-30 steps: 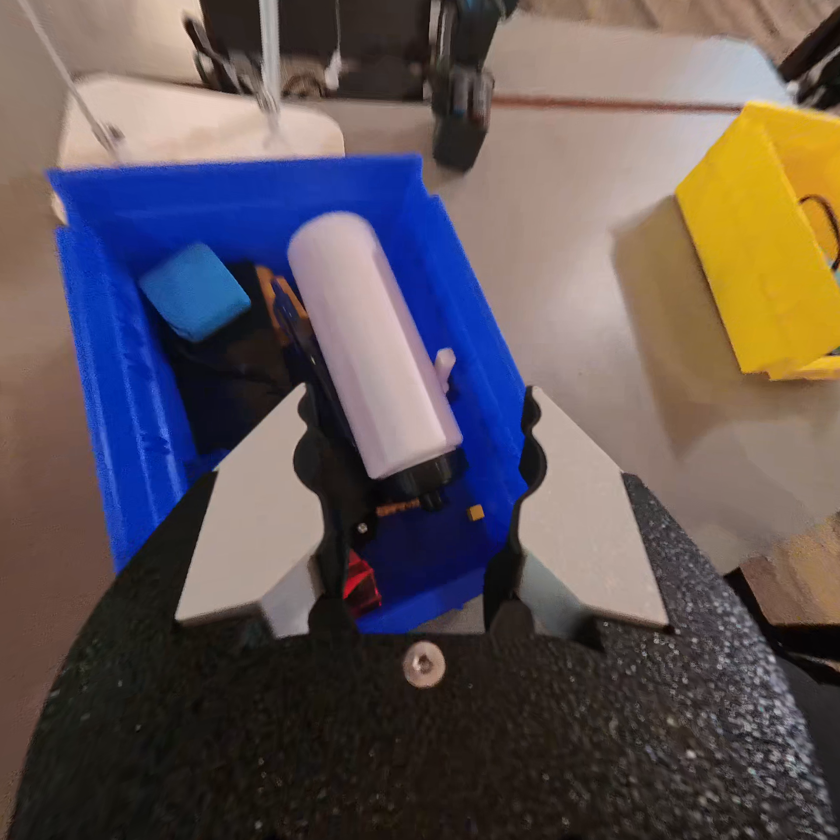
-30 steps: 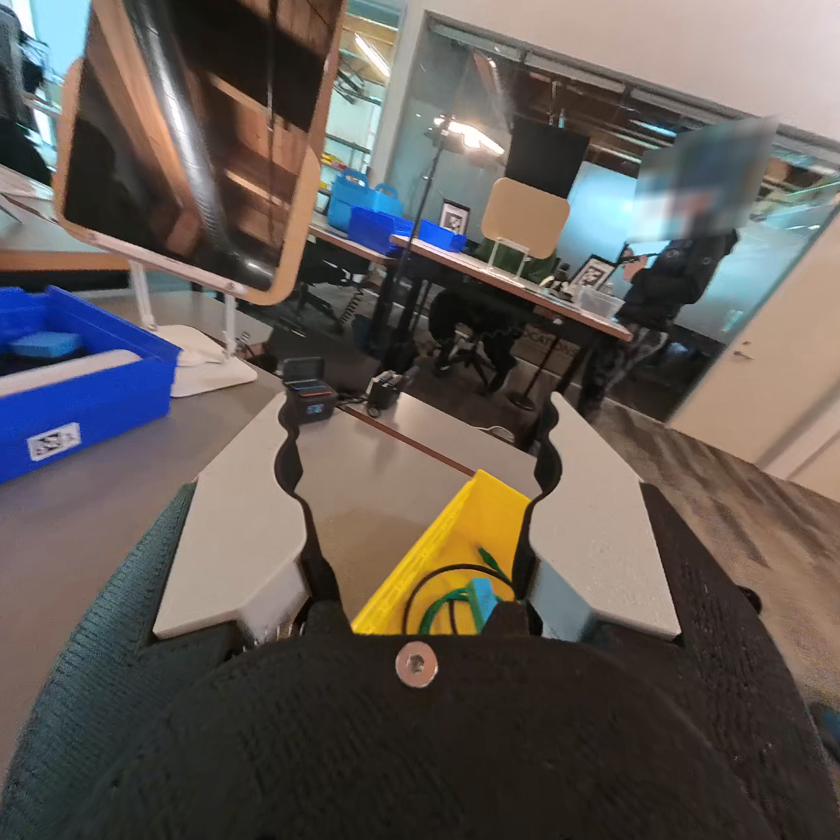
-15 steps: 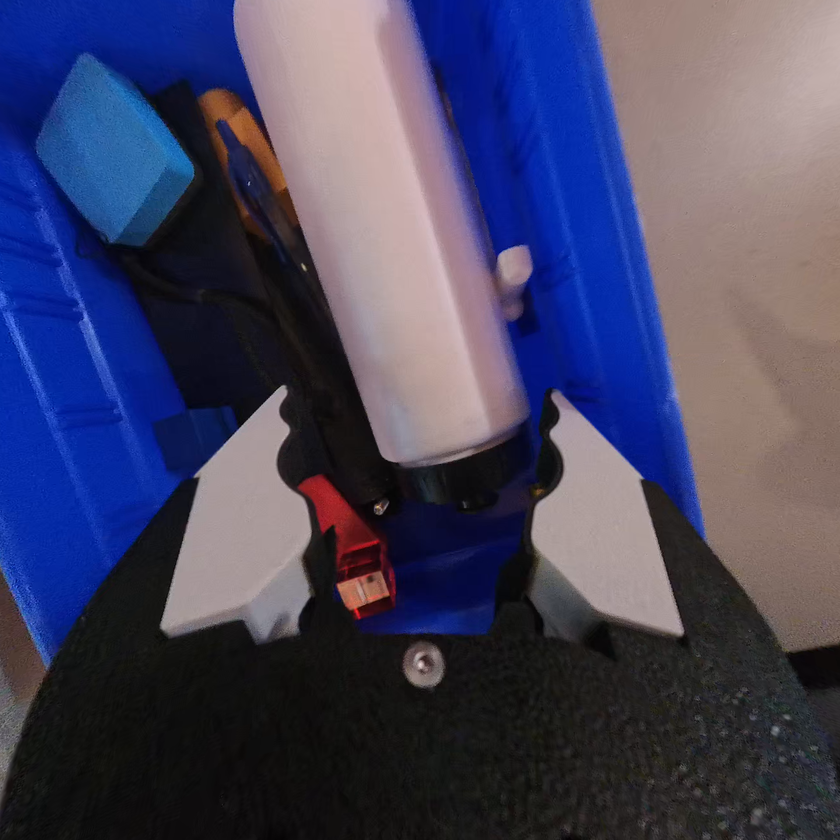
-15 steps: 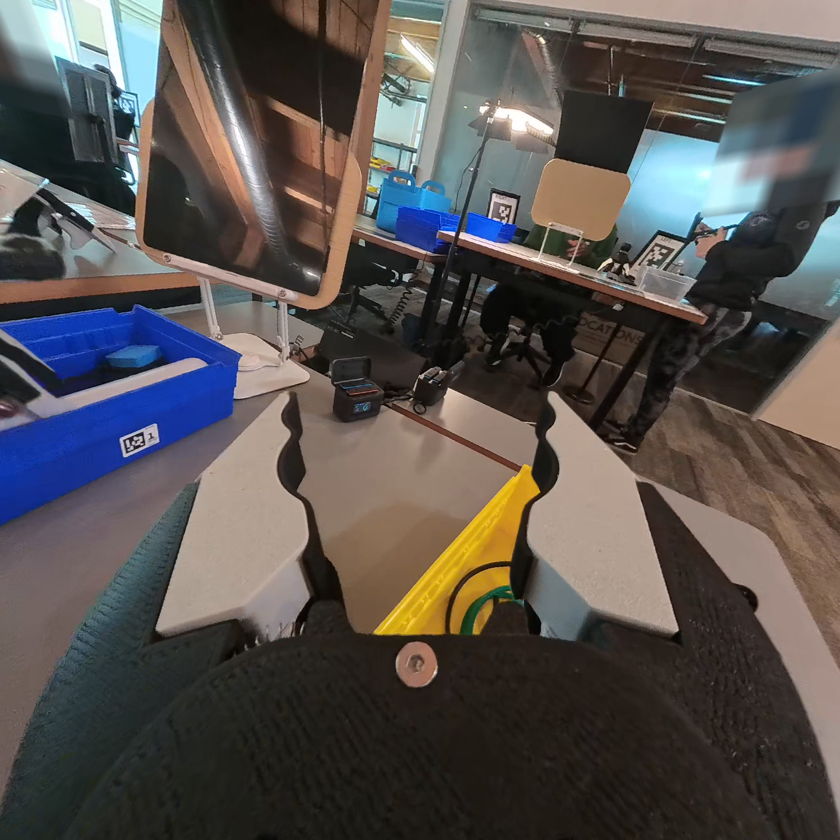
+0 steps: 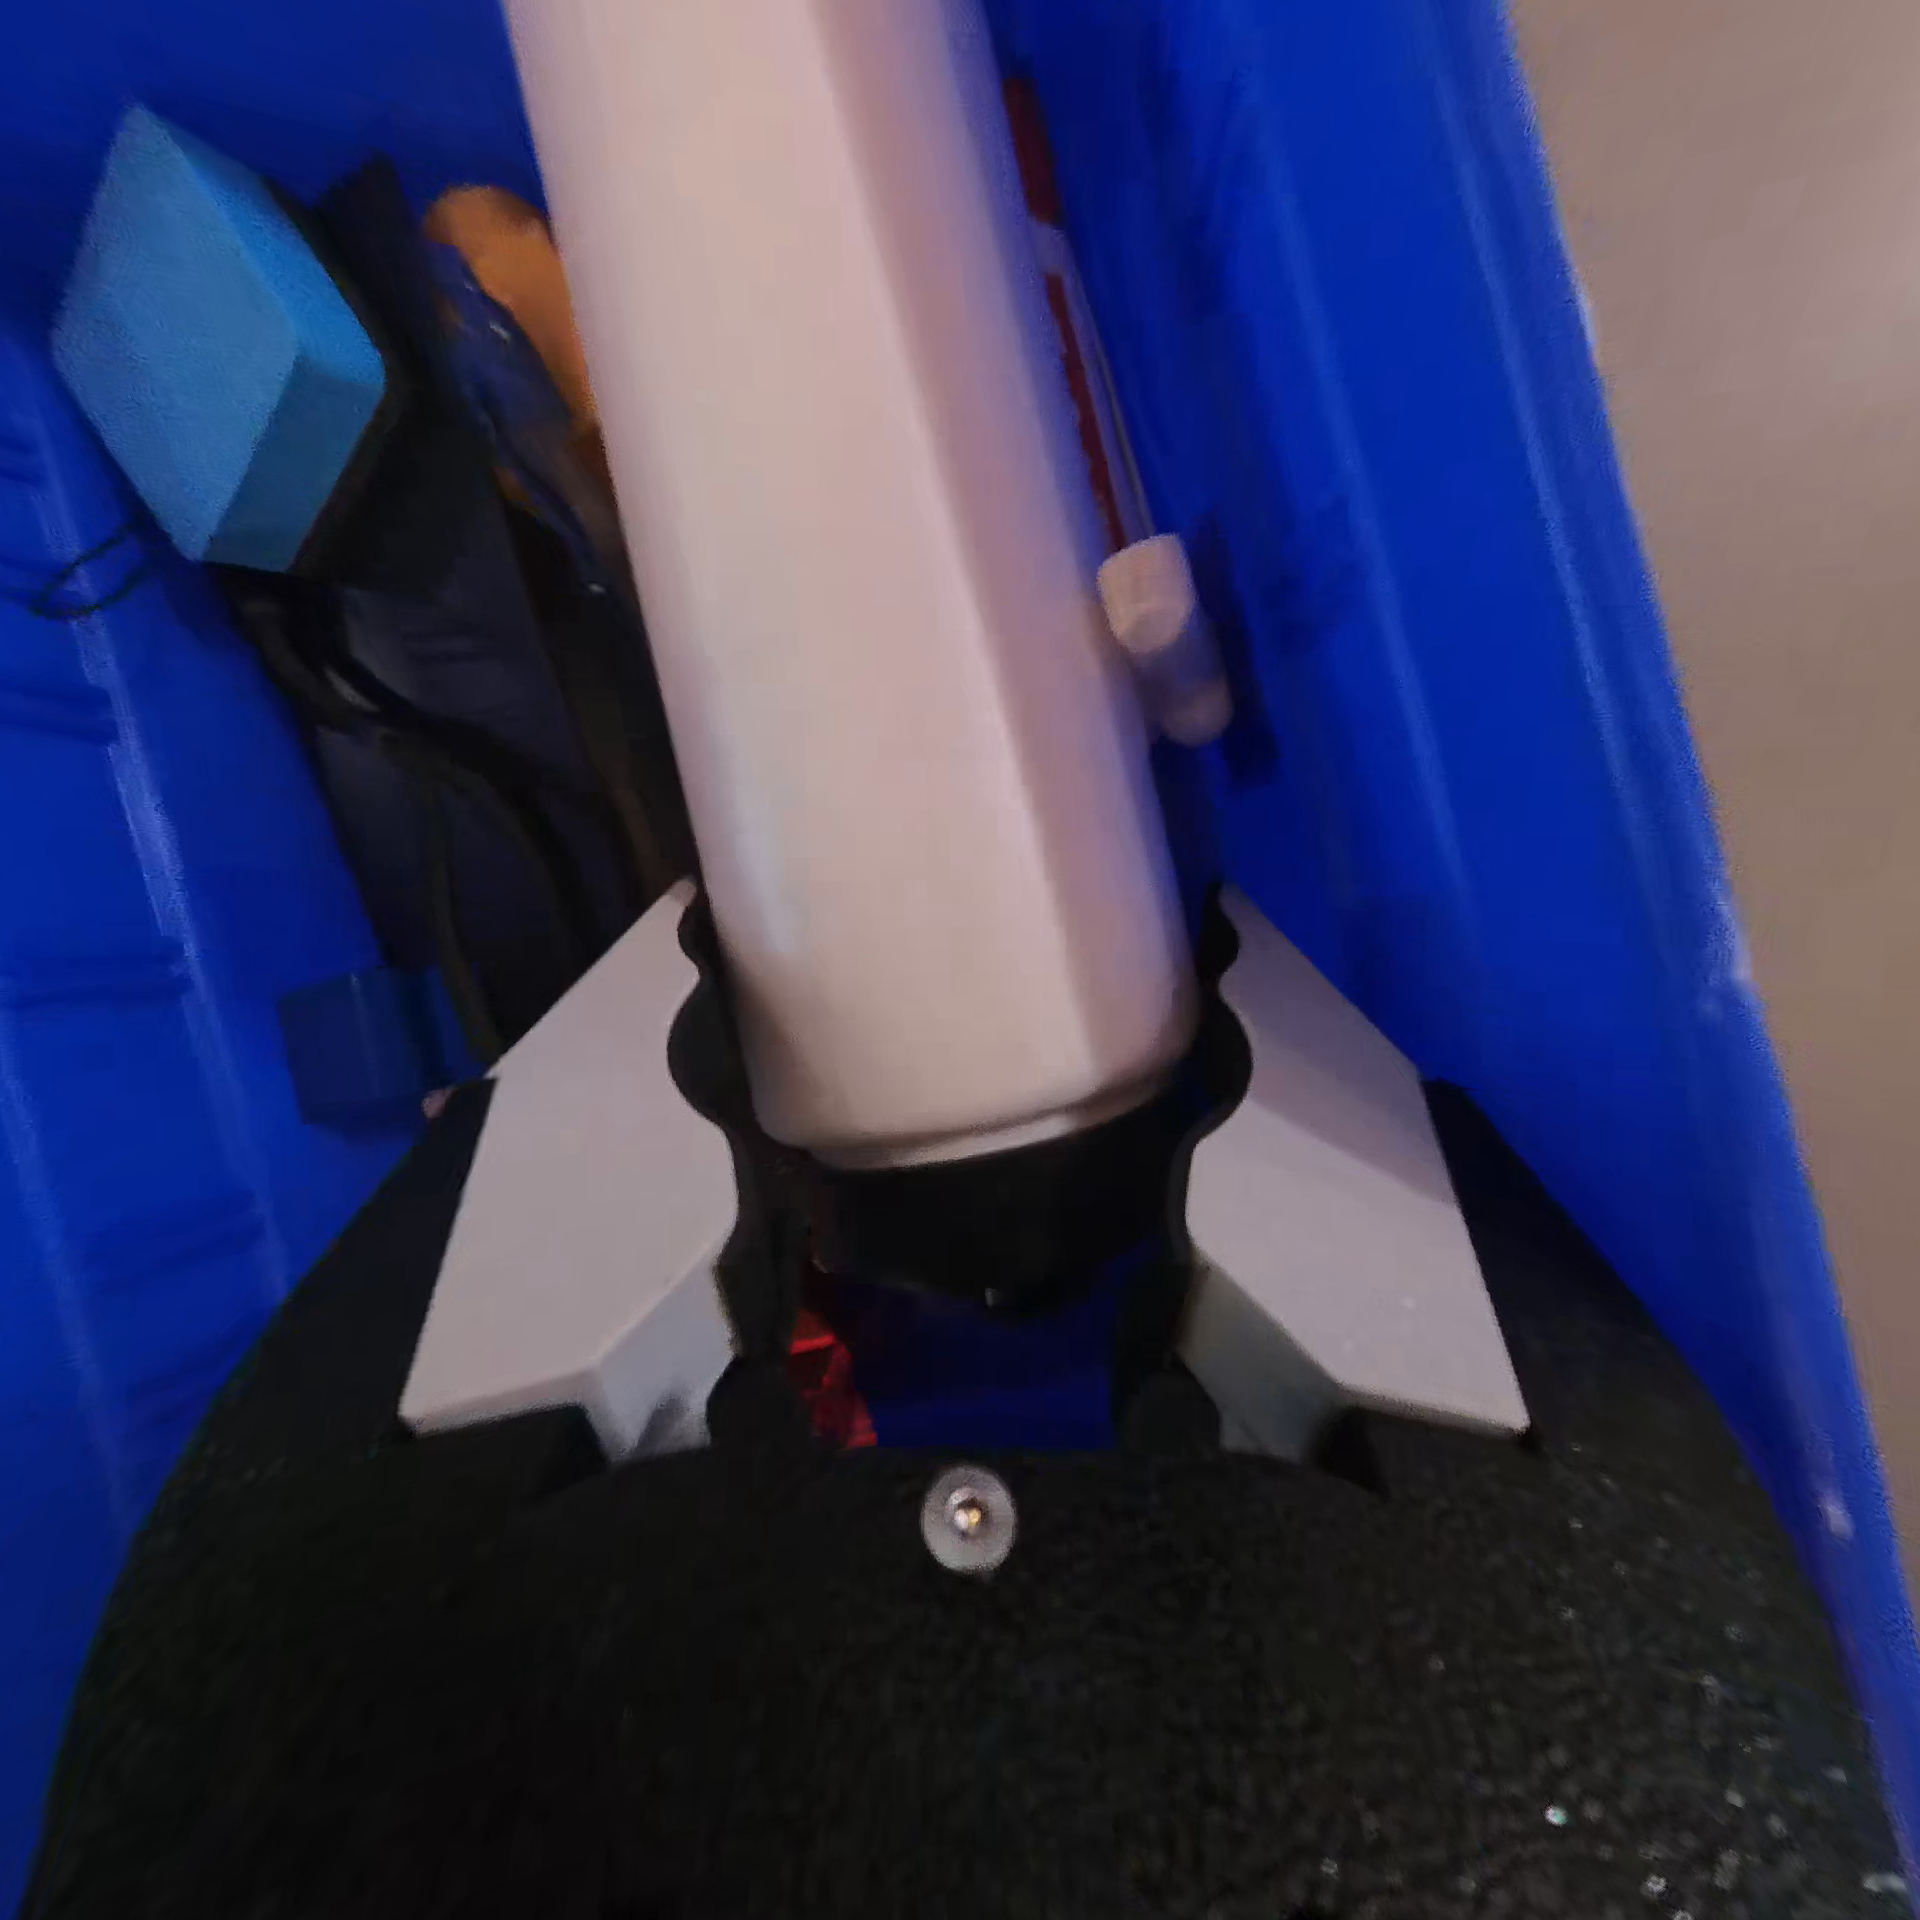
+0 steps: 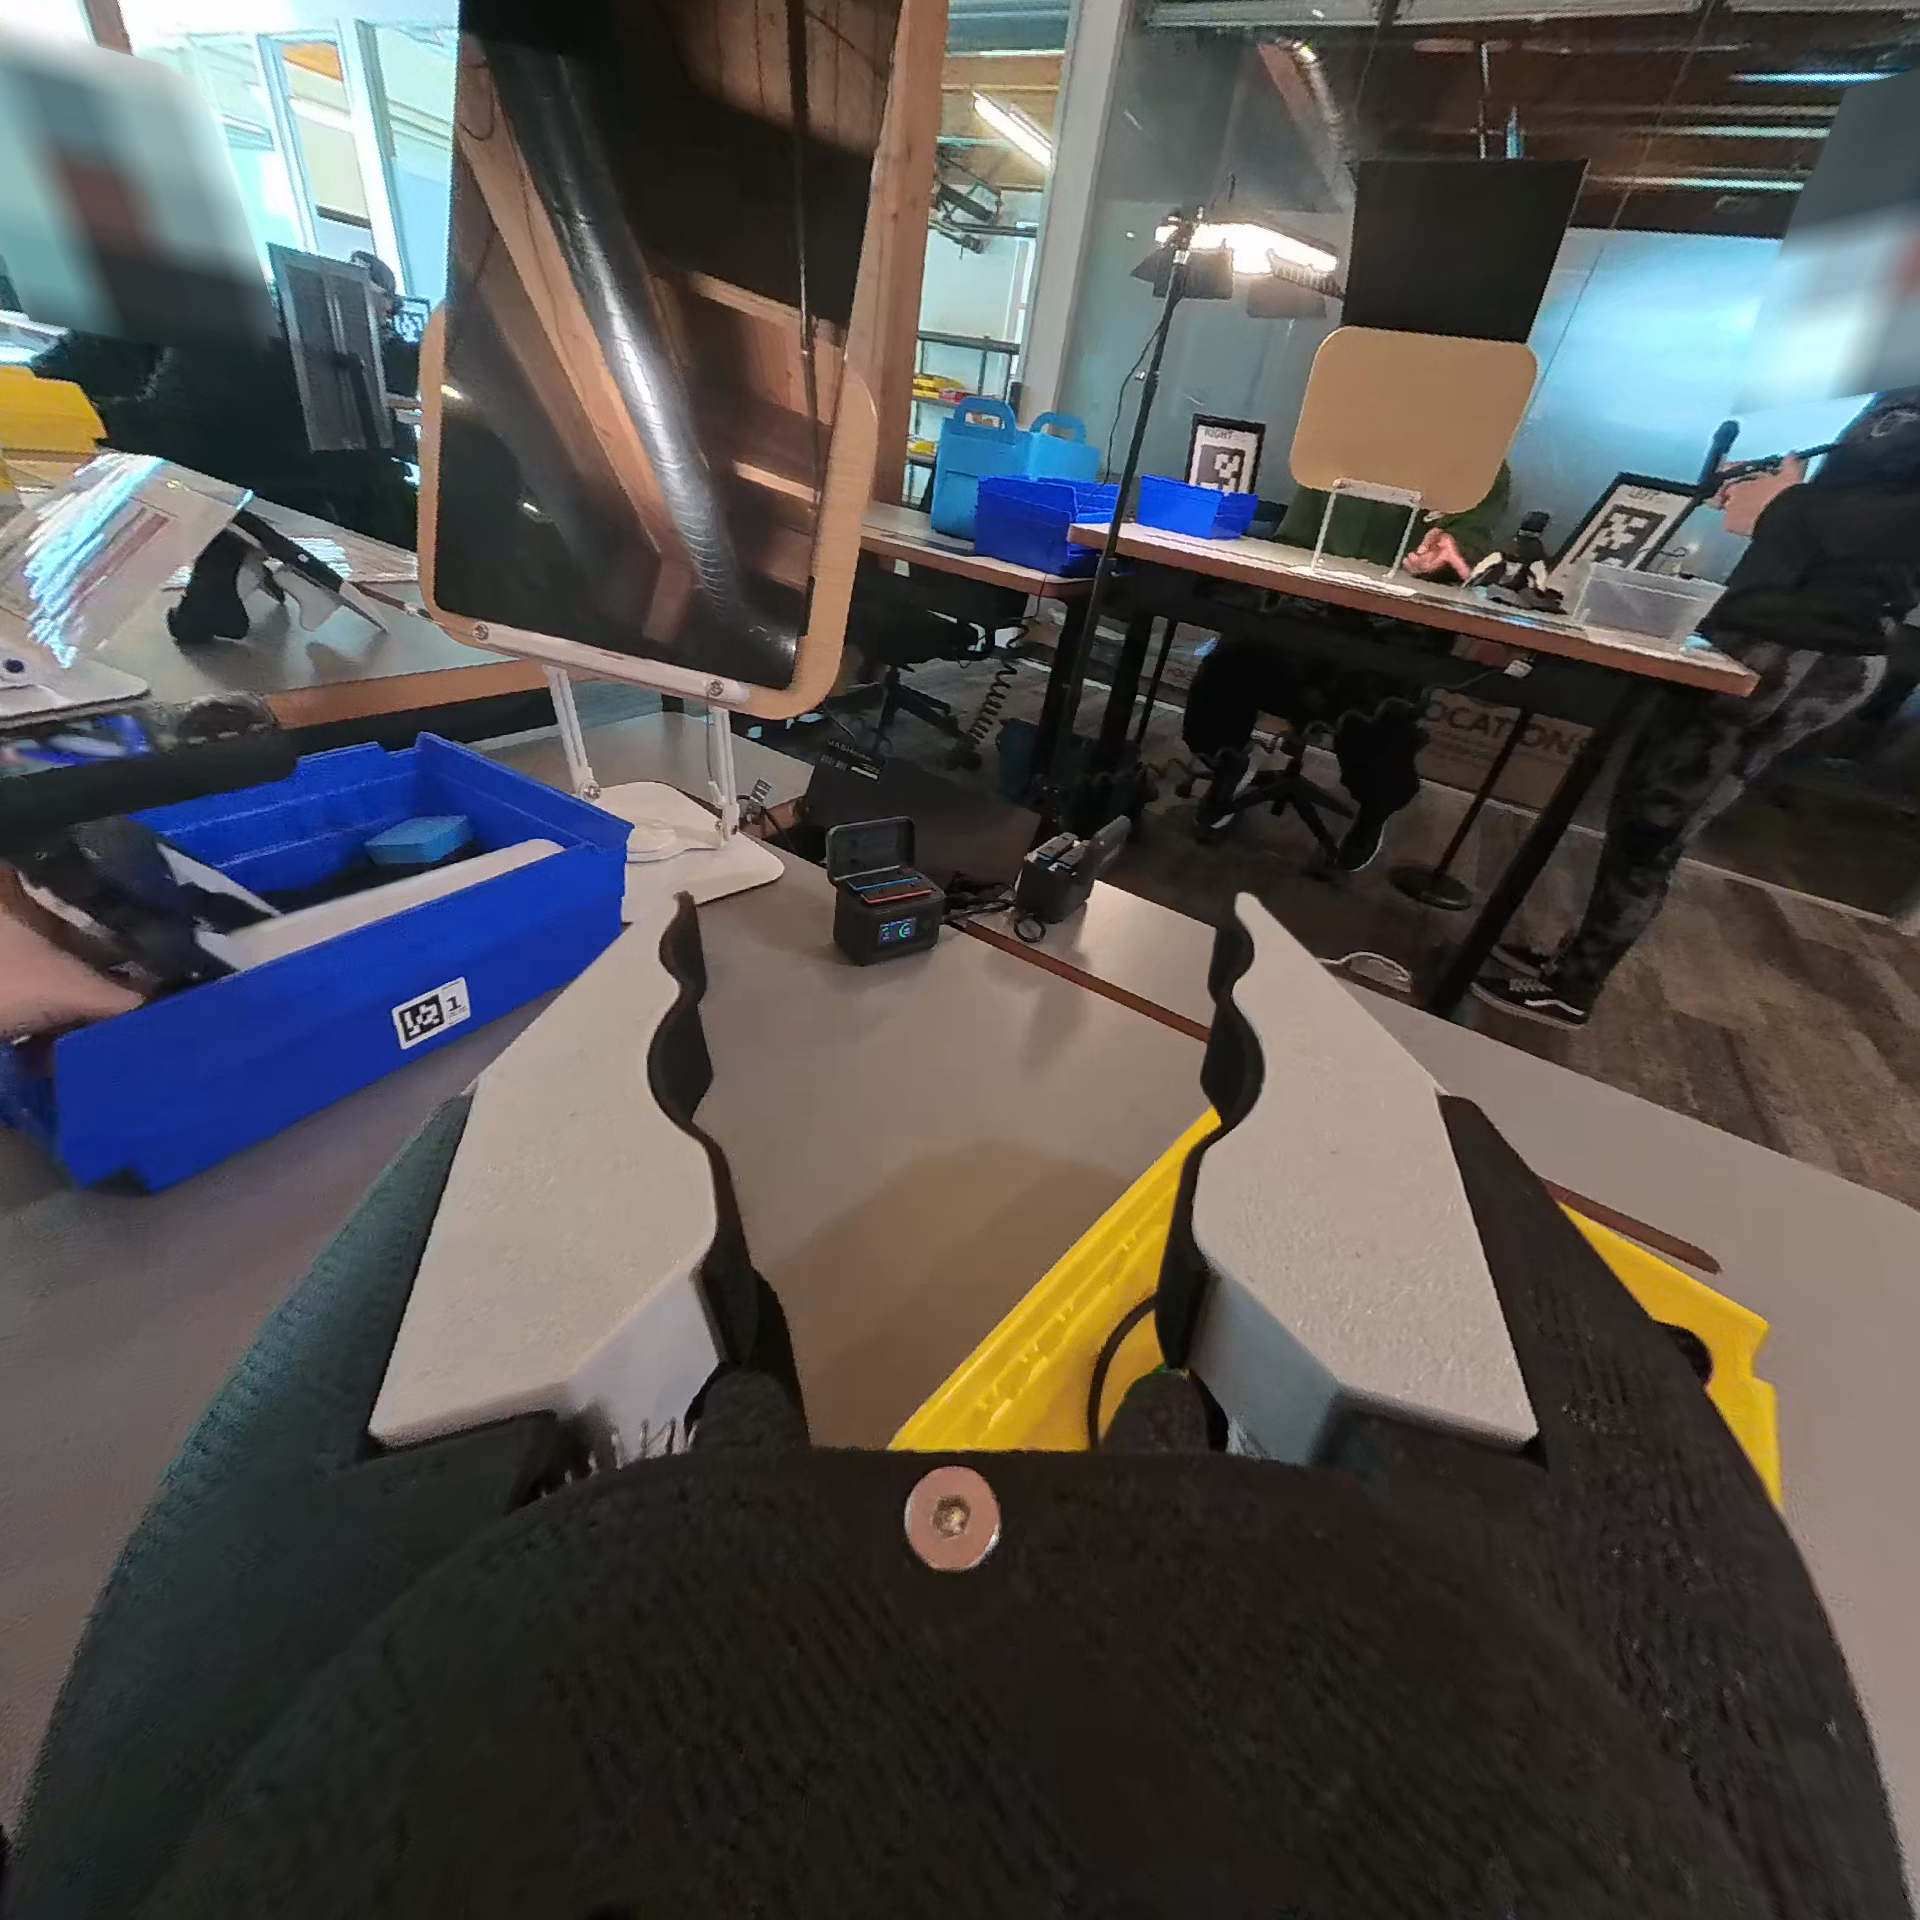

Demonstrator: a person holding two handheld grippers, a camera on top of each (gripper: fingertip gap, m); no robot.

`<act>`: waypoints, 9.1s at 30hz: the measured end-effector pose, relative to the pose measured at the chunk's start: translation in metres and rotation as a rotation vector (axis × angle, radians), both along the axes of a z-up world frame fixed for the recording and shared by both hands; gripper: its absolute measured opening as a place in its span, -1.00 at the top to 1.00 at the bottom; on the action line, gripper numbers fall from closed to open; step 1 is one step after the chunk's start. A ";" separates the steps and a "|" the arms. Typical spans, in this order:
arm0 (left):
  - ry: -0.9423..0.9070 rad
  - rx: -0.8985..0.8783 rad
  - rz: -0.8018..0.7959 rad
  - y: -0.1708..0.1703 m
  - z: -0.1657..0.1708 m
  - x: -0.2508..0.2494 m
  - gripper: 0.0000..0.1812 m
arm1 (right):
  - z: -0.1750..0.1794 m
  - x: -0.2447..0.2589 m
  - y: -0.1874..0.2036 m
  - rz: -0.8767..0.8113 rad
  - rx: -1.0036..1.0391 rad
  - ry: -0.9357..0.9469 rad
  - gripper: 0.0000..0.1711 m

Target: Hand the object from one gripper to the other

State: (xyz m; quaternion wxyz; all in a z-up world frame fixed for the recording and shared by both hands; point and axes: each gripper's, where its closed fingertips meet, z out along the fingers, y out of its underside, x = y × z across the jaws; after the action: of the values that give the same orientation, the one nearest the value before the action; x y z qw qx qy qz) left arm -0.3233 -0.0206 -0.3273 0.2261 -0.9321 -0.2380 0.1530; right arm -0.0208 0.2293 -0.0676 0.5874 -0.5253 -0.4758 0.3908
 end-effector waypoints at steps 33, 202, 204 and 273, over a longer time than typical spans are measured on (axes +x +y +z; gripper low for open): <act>0.645 0.193 -1.431 0.095 0.143 0.234 0.07 | -0.135 -0.089 -0.115 0.222 0.907 -0.603 -0.25; -0.648 1.152 -1.010 0.107 0.222 0.255 -0.64 | -0.058 -0.071 -0.082 0.009 1.041 -0.131 -0.13; -0.531 1.220 -1.014 0.104 0.234 0.247 -0.64 | -0.064 -0.075 -0.086 0.079 0.910 -0.151 -0.12; 0.487 0.993 -1.066 0.112 0.221 0.232 -0.26 | -0.013 -0.061 -0.111 0.589 -0.263 0.227 0.07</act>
State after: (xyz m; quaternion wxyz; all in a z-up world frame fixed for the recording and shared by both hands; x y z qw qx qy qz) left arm -0.0910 0.0913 -0.1062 0.7074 -0.6500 0.2594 0.0992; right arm -0.0820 0.1187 -0.0811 0.4259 -0.3898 -0.4841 0.6575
